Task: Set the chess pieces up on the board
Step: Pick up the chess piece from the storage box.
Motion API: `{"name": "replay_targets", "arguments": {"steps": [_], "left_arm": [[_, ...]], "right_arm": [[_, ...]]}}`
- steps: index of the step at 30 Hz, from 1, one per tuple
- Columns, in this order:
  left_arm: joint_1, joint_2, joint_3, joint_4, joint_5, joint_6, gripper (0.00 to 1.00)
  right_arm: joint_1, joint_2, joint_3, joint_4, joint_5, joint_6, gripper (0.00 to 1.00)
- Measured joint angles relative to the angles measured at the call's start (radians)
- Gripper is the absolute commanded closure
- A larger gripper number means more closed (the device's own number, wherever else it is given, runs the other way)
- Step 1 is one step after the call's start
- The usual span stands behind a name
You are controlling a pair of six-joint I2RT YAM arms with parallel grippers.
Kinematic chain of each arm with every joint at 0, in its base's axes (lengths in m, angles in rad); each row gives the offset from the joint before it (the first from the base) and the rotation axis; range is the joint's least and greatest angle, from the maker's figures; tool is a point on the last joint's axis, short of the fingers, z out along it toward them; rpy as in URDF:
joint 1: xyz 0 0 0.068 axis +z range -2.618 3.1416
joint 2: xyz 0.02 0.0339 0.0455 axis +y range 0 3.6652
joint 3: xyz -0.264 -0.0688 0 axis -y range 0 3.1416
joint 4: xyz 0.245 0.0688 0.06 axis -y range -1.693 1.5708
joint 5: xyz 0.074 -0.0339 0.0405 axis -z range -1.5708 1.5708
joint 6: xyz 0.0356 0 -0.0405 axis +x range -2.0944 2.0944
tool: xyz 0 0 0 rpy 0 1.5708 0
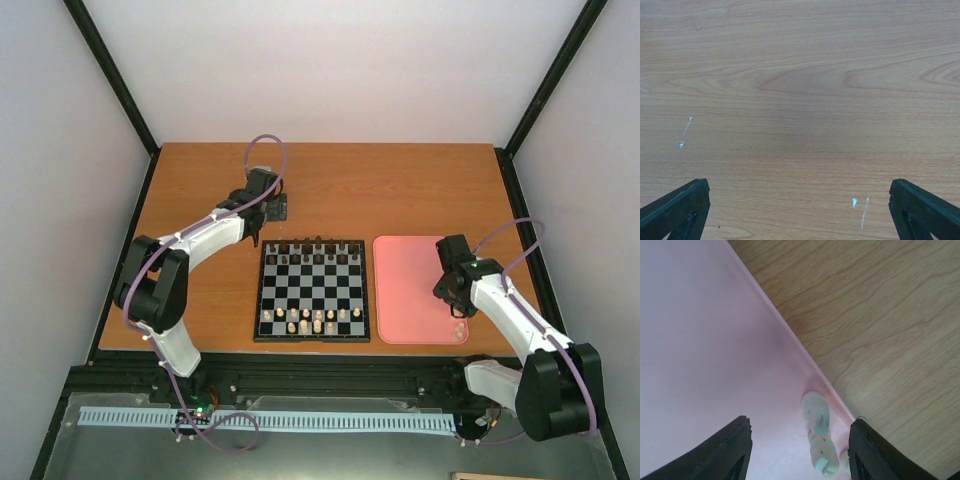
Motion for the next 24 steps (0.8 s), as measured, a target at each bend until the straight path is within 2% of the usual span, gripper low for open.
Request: {"name": "replay_targets", "arguments": {"steps": [3, 10, 20, 24], "left_arm": [[0.0, 0.005, 0.002, 0.0, -0.001, 0.0, 0.0], [0.0, 0.008, 0.003, 0.0, -0.006, 0.0, 0.0], [0.0, 0.021, 0.003, 0.0, -0.009, 0.0, 0.0], [0.0, 0.021, 0.003, 0.0, -0.01, 0.0, 0.0]], "right_arm": [[-0.021, 0.031, -0.014, 0.027, -0.015, -0.023, 0.51], [-0.077, 0.039, -0.044, 0.079, -0.028, -0.073, 0.67], [-0.09, 0.055, -0.061, 0.124, -0.042, -0.103, 0.75], [-0.09, 0.055, -0.062, 0.13, -0.042, -0.108, 0.86]]}}
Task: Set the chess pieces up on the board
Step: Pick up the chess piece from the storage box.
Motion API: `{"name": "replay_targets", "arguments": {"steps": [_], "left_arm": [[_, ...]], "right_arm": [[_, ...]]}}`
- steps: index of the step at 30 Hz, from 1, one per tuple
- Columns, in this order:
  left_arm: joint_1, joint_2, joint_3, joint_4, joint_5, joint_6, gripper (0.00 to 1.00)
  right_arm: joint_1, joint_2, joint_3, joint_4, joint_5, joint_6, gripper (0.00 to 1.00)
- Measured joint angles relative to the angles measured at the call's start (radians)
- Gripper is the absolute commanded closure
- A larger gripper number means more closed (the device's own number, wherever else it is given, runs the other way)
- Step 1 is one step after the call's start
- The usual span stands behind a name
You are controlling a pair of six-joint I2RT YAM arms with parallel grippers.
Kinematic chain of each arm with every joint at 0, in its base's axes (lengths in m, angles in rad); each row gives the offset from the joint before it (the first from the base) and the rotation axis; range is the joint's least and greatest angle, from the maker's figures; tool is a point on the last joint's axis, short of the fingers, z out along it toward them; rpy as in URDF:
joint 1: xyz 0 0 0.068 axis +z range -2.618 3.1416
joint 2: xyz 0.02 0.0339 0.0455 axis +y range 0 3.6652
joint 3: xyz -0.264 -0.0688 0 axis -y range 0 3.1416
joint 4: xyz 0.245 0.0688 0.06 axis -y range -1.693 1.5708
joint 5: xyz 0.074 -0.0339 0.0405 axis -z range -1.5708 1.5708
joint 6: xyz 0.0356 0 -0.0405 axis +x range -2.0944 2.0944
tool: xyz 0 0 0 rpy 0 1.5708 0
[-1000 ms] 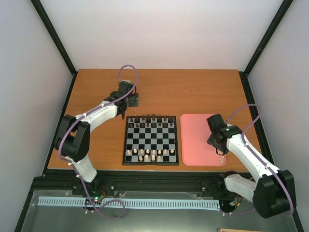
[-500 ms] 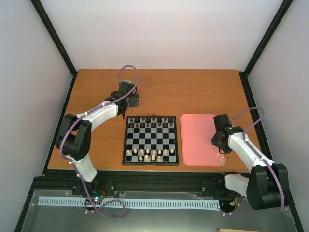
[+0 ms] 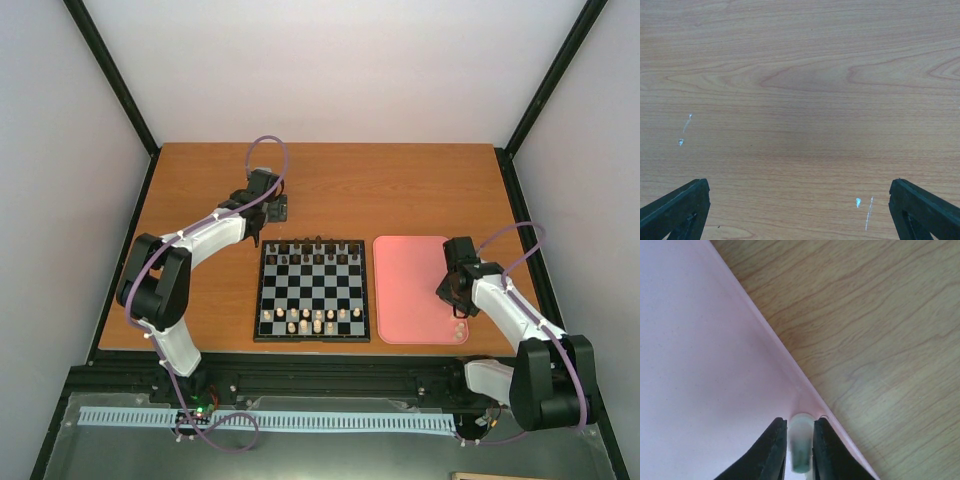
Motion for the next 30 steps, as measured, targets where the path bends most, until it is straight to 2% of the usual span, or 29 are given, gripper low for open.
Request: {"name": "replay_targets", "arguments": {"steps": [4, 13, 24, 28, 30], "left_arm": [[0.0, 0.0, 0.0, 0.0, -0.001, 0.0, 0.0], [0.0, 0.0, 0.0, 0.0, -0.005, 0.0, 0.0], [0.0, 0.0, 0.0, 0.0, -0.019, 0.0, 0.0], [0.0, 0.0, 0.0, 0.0, -0.022, 0.0, 0.0], [0.0, 0.0, 0.0, 0.0, -0.023, 0.001, 0.0]], "right_arm": [[-0.002, 0.0, -0.001, 0.009, 0.0, -0.007, 0.97], [-0.004, -0.028, -0.012, 0.039, -0.034, -0.042, 0.97], [-0.002, -0.097, 0.05, 0.056, -0.214, -0.18, 0.97], [0.04, -0.098, 0.094, 0.043, -0.271, -0.223, 0.97], [0.103, -0.097, 0.138, 0.025, -0.271, -0.24, 0.97]]}}
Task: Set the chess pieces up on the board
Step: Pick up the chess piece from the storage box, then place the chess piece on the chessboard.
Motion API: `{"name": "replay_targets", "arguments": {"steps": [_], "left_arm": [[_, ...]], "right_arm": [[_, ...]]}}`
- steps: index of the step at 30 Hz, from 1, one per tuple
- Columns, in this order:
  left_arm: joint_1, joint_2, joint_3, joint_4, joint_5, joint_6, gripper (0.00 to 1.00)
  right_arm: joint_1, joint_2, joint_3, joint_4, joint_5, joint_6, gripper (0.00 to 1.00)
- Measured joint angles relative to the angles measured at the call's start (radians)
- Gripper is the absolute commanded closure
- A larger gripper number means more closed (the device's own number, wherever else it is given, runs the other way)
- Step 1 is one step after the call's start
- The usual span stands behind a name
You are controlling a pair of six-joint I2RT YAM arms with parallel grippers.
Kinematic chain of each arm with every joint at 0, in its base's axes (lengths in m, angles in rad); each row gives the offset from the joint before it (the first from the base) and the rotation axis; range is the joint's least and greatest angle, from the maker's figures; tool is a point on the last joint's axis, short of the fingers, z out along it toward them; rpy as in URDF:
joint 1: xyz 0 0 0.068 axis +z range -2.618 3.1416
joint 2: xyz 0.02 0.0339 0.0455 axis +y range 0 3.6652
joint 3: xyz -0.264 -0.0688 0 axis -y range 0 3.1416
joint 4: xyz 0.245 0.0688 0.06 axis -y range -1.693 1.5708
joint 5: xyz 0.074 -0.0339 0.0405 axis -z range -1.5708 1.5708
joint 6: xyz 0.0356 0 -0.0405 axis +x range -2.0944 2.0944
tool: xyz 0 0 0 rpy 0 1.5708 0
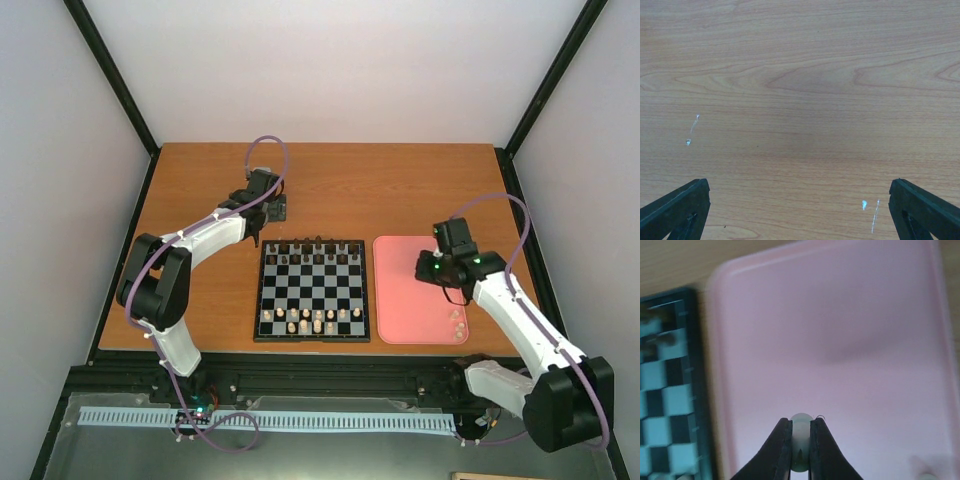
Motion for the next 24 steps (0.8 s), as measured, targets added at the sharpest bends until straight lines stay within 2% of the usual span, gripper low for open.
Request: {"name": "replay_targets", "arguments": {"steps": [6, 13, 18, 24], "left_arm": [[0.0, 0.0, 0.0, 0.0, -0.004, 0.003, 0.0], [0.0, 0.0, 0.0, 0.0, -0.012, 0.003, 0.0], [0.0, 0.0, 0.0, 0.0, -0.021, 0.004, 0.0], [0.0, 0.0, 0.0, 0.0, -0.024, 0.004, 0.0]], "right_arm": [[0.276, 0.034, 0.139, -0.026, 0.013, -0.023, 0.97], [0.556, 0.067, 0.209, -0.064, 0.098, -0.021, 0.97], [0.692, 0.098, 0.27, -0.08, 0.158, -0.017, 0.97], [0.817, 0.224, 0.379, -0.077, 0.204, -0.027, 0.97]]}}
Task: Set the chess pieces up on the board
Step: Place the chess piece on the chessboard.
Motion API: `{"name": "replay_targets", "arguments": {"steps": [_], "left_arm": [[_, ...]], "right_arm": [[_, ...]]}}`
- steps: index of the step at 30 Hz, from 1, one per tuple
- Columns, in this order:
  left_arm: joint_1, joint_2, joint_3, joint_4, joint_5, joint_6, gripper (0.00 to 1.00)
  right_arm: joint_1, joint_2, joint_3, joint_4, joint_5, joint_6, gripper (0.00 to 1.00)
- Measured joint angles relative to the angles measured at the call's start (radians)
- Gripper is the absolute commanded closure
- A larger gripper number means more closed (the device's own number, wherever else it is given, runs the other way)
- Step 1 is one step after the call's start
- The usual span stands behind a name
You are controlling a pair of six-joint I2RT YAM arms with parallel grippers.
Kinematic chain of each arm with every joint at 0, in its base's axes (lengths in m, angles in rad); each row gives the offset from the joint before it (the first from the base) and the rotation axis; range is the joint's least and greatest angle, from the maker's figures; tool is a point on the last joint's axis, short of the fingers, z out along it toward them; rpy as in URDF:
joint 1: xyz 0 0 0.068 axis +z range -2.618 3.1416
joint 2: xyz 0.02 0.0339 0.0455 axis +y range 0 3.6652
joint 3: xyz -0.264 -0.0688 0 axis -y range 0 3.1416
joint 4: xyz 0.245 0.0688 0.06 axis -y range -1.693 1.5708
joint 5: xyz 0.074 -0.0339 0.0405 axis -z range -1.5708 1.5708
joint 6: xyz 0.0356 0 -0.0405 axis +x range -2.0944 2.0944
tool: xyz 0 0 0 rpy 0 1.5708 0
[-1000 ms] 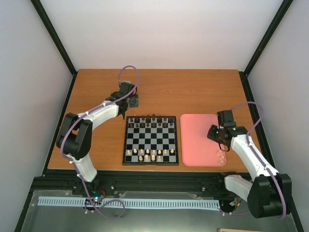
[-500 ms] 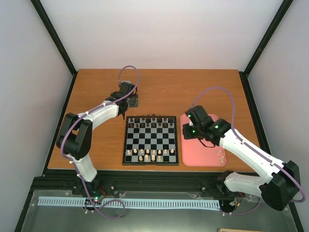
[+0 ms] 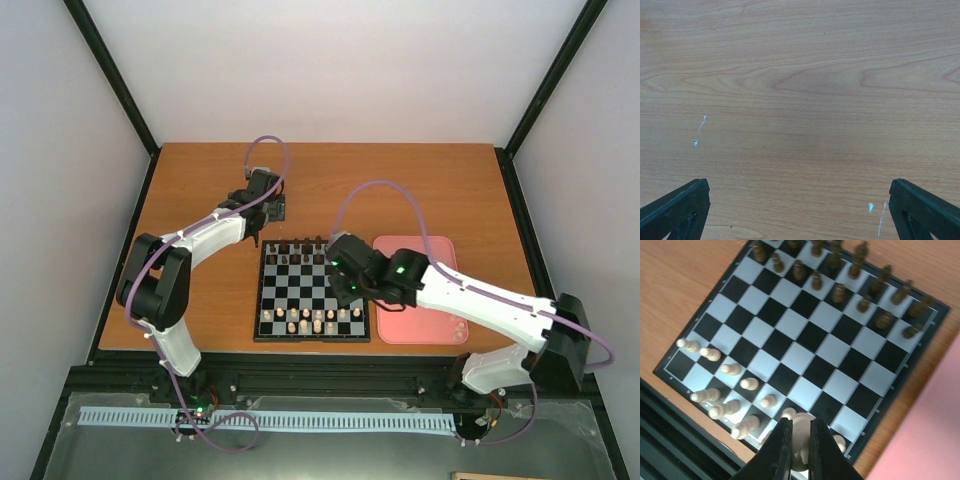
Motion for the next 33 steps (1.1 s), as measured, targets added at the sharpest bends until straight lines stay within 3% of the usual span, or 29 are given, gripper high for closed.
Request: {"name": "replay_targets", "arguments": {"steps": [21, 33], "left_arm": [[0.0, -0.009, 0.0, 0.0, 0.017, 0.0, 0.0], [0.0, -0.009, 0.0, 0.0, 0.026, 0.0, 0.0]], "right_arm": [[0.262, 0.409, 0.271, 0.101, -0.051, -0.041, 0.97], [0.298, 0.536, 0.355, 0.081, -0.076, -0.041, 0.97]]}}
